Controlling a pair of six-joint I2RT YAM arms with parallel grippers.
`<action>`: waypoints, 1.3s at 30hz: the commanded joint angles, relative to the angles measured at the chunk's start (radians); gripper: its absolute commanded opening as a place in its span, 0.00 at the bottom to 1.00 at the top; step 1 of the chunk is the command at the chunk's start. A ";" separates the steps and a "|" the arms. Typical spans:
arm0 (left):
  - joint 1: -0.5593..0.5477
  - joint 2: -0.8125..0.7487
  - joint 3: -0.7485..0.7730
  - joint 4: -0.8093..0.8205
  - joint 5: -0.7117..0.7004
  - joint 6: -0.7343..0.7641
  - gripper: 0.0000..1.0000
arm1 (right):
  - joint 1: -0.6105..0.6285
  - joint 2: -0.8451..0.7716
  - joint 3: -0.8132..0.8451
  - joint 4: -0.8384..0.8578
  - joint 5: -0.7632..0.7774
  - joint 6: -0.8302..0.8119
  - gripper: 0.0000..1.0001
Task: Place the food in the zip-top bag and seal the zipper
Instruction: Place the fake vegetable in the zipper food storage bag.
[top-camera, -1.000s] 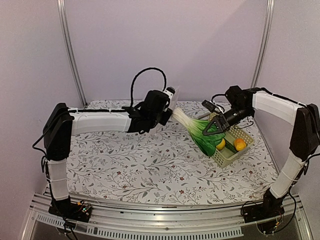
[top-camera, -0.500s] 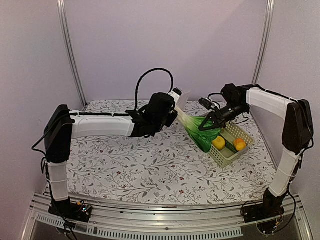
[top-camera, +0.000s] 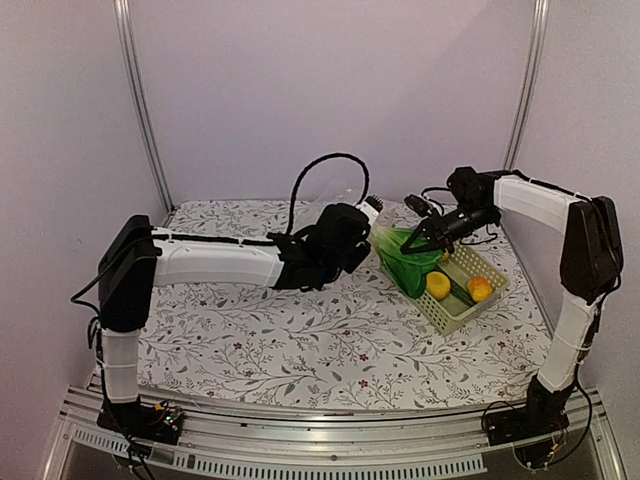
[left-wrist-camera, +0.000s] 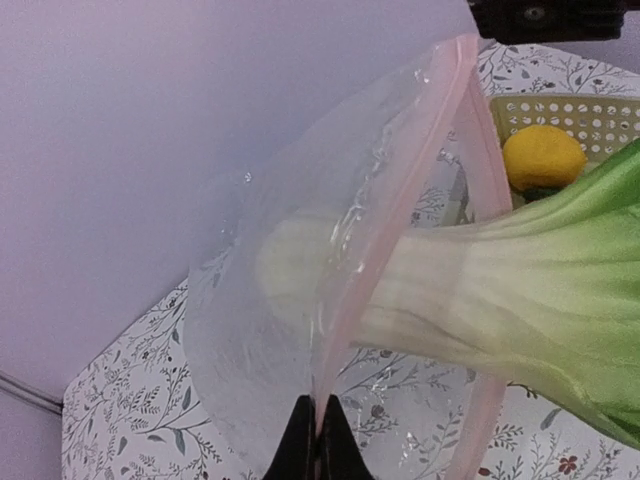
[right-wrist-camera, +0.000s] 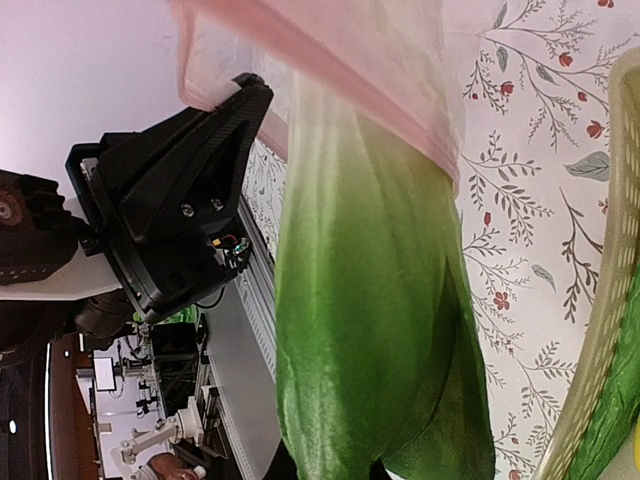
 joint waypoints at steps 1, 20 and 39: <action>-0.012 0.013 0.026 -0.014 0.037 -0.019 0.00 | -0.006 -0.034 -0.005 0.055 -0.051 0.039 0.00; -0.046 -0.045 0.098 -0.076 0.284 -0.240 0.00 | 0.052 0.107 0.177 0.241 -0.097 0.341 0.21; 0.138 -0.211 -0.008 -0.149 0.415 -0.547 0.00 | 0.068 -0.122 0.230 0.164 0.110 0.227 0.76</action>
